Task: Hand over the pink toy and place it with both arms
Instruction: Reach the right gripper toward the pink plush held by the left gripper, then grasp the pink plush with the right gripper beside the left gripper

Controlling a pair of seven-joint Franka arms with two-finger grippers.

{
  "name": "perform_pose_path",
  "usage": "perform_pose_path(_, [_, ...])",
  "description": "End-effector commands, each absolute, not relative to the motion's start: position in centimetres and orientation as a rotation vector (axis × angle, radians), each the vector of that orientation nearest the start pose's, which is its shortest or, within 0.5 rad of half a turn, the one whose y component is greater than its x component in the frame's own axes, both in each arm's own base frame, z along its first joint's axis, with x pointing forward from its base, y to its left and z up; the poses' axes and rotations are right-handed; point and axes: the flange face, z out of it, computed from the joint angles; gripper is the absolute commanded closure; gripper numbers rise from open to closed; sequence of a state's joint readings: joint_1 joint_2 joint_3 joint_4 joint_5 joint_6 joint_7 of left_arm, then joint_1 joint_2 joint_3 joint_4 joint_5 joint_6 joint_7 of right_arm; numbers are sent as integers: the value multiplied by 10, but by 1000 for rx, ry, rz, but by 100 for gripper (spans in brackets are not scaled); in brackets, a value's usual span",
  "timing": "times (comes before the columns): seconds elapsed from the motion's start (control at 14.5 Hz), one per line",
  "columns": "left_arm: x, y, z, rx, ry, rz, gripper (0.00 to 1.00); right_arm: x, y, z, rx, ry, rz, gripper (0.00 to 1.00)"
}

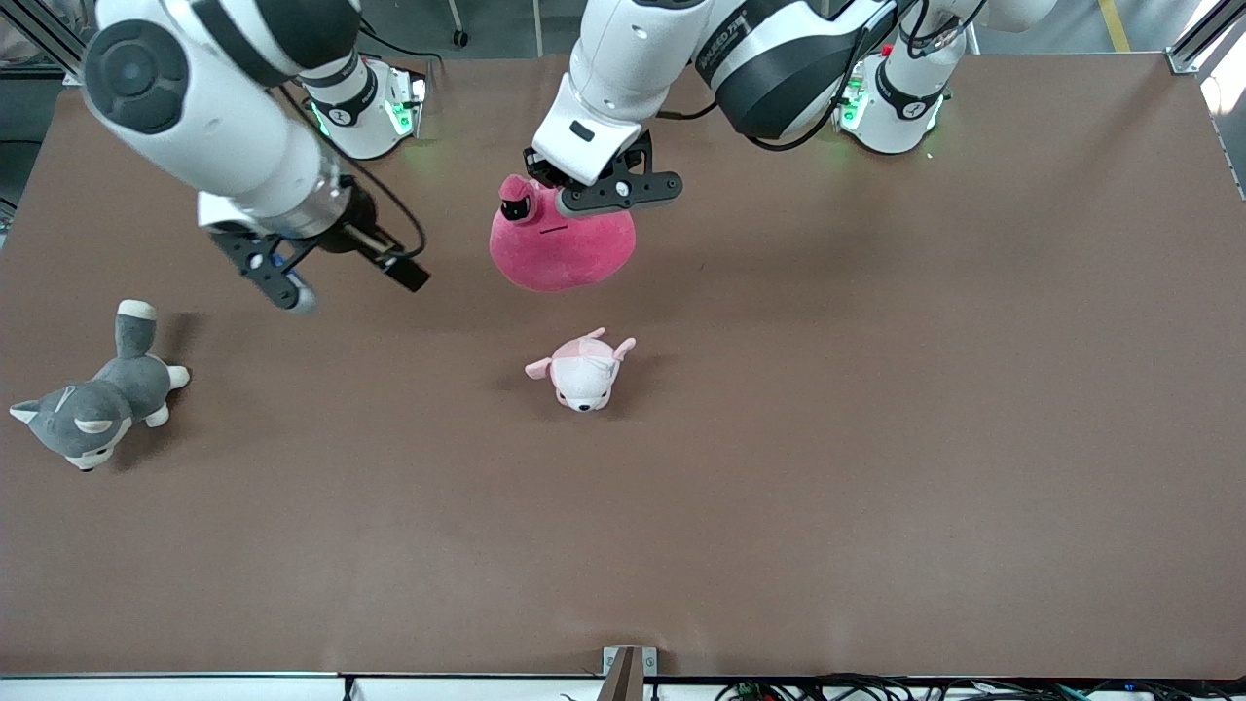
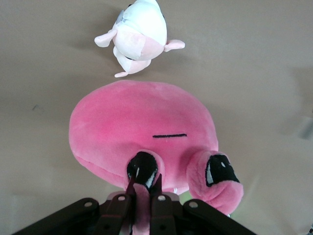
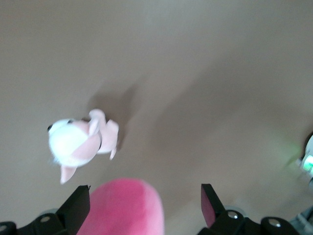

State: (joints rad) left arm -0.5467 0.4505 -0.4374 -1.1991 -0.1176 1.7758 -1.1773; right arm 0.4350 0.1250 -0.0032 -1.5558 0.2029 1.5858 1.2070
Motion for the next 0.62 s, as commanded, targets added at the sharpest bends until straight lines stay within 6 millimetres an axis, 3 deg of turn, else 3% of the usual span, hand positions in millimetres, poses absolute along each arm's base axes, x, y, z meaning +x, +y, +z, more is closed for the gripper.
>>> perform_pose_path(0.0, [433, -546, 571, -3400, -471, 327, 100, 507, 292, 571, -2754, 1218, 373, 0])
perform_pose_path(0.21, [432, -546, 571, -3400, -470, 326, 100, 485, 336, 570, -2723, 1279, 355, 0])
perform_pose_path(0.34, [433, -544, 572, -3398, -473, 320, 100, 474, 353, 570, -2719, 1284, 351, 0])
perform_pose_path(0.55, [433, -544, 572, -3397, -473, 321, 100, 470, 360, 562, -2728, 1273, 350, 0])
